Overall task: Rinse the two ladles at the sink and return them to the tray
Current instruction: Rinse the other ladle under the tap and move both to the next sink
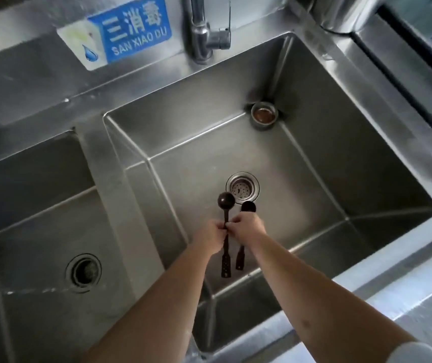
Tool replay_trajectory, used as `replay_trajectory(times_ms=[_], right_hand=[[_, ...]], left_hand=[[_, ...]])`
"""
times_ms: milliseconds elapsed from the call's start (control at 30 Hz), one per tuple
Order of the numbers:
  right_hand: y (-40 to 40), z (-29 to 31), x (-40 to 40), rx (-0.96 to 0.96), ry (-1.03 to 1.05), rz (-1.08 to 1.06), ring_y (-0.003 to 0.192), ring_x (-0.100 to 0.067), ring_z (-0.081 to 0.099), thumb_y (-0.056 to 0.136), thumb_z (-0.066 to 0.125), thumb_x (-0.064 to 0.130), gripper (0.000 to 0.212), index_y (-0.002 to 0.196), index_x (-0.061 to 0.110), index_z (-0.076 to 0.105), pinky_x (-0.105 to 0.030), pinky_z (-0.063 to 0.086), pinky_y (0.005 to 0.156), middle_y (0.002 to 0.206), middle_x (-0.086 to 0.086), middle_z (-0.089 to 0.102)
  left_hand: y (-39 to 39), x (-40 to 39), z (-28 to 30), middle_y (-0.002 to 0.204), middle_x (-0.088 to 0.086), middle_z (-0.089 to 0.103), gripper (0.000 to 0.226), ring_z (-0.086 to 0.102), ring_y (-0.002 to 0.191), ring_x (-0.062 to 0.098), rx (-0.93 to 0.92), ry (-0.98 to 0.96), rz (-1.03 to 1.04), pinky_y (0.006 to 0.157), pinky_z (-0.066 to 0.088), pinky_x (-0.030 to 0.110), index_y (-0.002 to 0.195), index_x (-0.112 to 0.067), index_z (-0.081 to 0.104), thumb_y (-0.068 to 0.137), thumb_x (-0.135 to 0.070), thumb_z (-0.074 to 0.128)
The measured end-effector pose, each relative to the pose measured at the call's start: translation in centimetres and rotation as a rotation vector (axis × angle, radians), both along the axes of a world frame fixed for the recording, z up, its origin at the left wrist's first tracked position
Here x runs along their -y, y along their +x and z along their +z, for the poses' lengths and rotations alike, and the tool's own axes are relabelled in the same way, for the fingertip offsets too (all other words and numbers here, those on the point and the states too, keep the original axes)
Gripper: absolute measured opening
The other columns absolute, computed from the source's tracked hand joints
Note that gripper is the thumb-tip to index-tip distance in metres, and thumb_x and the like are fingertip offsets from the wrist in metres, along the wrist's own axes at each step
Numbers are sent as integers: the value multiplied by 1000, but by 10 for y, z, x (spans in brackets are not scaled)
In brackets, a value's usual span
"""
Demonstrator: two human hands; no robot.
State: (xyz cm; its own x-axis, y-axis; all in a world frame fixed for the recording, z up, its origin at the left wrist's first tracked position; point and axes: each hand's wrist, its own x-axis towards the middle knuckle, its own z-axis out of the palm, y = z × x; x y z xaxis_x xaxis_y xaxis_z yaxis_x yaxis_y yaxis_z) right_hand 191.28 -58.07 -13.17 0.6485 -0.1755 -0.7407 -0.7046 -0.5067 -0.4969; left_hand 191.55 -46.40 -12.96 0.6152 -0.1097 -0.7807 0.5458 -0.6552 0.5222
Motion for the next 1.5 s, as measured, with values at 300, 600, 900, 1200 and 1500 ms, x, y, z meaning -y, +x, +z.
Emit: replay_trajectory(times_ms=[300, 600, 900, 1200, 1500], right_hand=[[6, -90, -2, -160, -72, 60, 103, -29, 67, 87, 66, 19, 18, 98, 14, 80, -24, 47, 77, 107, -11, 76], [6, -108, -7, -161, -107, 27, 105, -29, 66, 89, 65, 19, 17, 98, 13, 79, -23, 45, 77, 106, -12, 75], [7, -6, 3, 79, -306, 493, 100, -32, 64, 85, 56, 20, 16, 99, 21, 64, -34, 49, 74, 106, -9, 69], [-20, 128, -55, 379, -465, 838, 148, -24, -23, 74, 15, 88, 99, 155, 36, -7, -54, -4, 119, 162, 4, -25], [-43, 179, -225, 590, -371, 1148, 149, -24, -20, 82, 25, 81, 90, 155, 35, 1, -55, -2, 118, 165, 0, -16]], left_hand=[[-6, 21, -74, 107, 10, 68, 16, 63, 99, 30, -34, 291, 138, 74, 45, 29, 98, -25, 65, 85, -23, 56], [-3, 20, -92, 105, 7, 67, 5, 58, 88, 27, 14, 377, 102, 70, 42, 30, 87, -30, 58, 86, -25, 56], [17, 0, 5, 130, 13, 57, 42, 53, 119, 35, 327, 408, -115, 94, 45, 46, 127, -15, 50, 91, -38, 50], [-16, -112, 146, 165, 7, 3, 88, 0, 150, 34, 665, 593, -356, 117, 17, 53, 152, -31, 8, 79, -79, 15], [-97, -293, 187, 165, 3, 2, 96, 0, 151, 29, 520, 755, -38, 118, 14, 55, 152, -34, 11, 71, -86, 16]])
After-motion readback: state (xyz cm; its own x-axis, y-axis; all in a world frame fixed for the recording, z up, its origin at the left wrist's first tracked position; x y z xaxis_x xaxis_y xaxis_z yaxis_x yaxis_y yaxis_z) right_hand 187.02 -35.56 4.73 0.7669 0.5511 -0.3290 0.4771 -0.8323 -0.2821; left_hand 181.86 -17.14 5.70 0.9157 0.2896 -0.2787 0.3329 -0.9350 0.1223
